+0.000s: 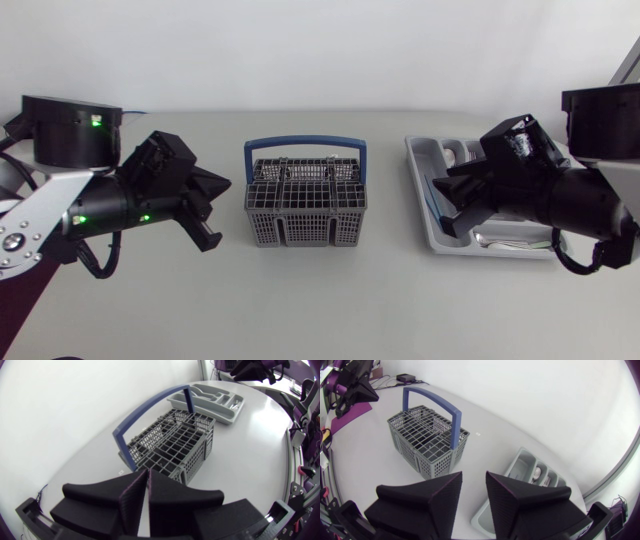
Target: Unload the cutlery basket into the drawer organizer.
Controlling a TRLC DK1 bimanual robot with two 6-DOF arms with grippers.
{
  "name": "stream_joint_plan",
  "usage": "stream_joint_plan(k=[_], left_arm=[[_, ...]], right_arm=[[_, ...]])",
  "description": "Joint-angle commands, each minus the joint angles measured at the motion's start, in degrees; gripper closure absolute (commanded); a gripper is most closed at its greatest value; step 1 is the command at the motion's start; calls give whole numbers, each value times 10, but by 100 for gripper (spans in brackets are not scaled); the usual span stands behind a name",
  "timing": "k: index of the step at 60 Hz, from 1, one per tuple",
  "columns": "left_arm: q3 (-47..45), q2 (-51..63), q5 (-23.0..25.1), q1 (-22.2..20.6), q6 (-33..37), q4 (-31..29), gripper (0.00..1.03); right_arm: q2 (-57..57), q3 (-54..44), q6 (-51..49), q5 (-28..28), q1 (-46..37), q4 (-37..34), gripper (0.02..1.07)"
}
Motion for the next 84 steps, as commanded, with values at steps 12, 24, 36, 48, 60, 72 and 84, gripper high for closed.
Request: stream_joint_plan(k=[12, 24, 36, 48, 60, 72, 84], left_arm=[[-51, -83, -4, 55, -29, -21, 4], [-78, -170, -6, 88, -48, -30, 4], [-102, -251, -9, 135, -84, -26, 4], [-134, -321, -9, 152, -88, -21, 4], [-182, -382, -25, 164, -120, -7, 4], [-241, -450, -48, 178, -163, 13, 4], [-302, -520, -71, 192, -206, 33, 4]], right_arm=[[-80, -57, -30, 21, -41, -1, 6], [-142, -71, -48, 25, -98, -1, 6], [-211, -97, -64, 31, -114, -21, 6], [-274, -120, -36, 61, -135, -14, 6], [-340, -176, 13, 56, -149, 15, 6], [-397, -239, 64, 48, -161, 53, 6], [-455, -304, 116, 40, -173, 92, 6]])
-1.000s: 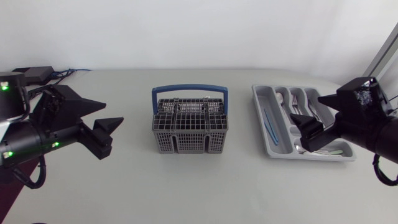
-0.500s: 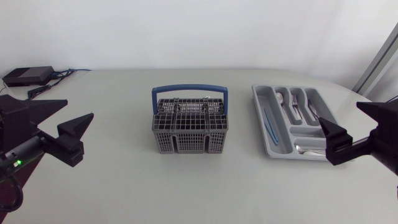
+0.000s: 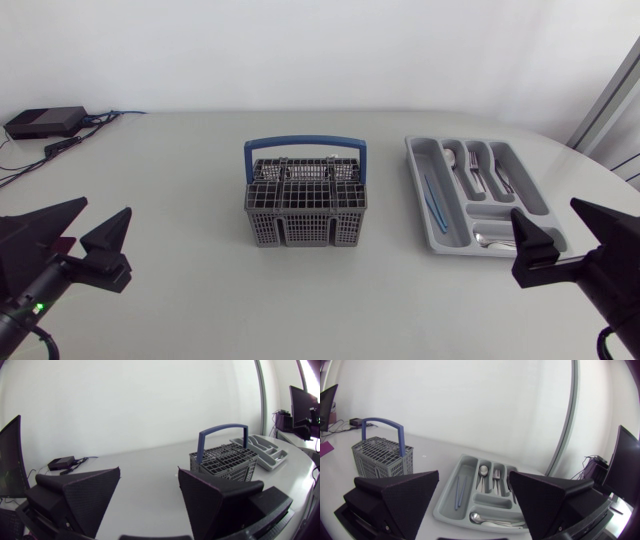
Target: Unload the cutlery basket into the drawer organizer.
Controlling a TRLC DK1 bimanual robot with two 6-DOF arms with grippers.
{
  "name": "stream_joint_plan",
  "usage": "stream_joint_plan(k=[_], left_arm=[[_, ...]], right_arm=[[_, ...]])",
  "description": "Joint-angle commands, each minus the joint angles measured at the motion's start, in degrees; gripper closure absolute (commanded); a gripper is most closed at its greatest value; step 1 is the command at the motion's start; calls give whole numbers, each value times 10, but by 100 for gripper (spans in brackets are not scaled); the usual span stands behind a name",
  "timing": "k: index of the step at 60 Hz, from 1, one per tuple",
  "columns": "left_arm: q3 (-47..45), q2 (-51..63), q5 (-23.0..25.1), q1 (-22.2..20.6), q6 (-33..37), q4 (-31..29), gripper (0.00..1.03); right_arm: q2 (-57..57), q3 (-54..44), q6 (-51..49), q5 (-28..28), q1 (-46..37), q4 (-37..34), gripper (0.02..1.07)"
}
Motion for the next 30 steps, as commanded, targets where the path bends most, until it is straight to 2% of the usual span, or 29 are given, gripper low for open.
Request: stream_joint_plan(k=[1, 15, 30], left_arm=[[-31, -27, -9, 8, -31, 13, 4], [-107, -114, -38, 26, -85, 39, 4], [-109, -117, -39, 26, -87, 40, 4]], right_arm=[[-23, -34, 37, -3, -7, 20, 6], [-96, -115, 102, -13, -22, 68, 6], [-98, -117, 104, -13, -22, 70, 6]])
